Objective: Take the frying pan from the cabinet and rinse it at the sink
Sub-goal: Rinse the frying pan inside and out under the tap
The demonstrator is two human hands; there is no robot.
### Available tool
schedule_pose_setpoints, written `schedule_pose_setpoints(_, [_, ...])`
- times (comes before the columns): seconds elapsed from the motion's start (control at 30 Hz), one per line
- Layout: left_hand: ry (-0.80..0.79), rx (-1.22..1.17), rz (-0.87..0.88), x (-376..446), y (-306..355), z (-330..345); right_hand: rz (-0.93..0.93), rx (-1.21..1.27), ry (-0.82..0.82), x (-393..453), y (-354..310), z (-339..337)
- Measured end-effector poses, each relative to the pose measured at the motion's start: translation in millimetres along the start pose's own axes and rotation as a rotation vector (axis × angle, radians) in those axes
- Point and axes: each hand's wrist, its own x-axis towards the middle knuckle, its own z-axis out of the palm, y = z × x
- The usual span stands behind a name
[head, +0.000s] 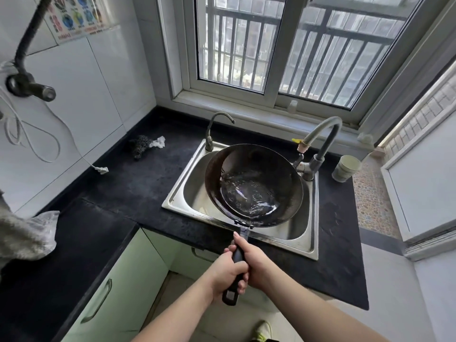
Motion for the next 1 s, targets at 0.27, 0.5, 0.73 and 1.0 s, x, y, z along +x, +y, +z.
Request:
schedule_pose_setpoints(0.27, [0.092, 0.172, 0.032, -13, -5, -10, -0.023, 0.1, -0.104, 4, 18, 12])
schedule_pose_setpoints(0.5, [0.135, 0.309, 0.067, -19, -3, -18, 0.062, 0.234, -0.145, -3, 17, 29])
schedule_pose_setpoints(0.73, [0.153, 0.422, 0.096, -20, -2, -20, 0.025, 0.185, -0.137, -4, 19, 31])
schedule_pose_setpoints(1.0, [0.158, 0.27, 0.147, -18, -3, -10, -0.087, -0.034, -0.058, -10, 7, 31])
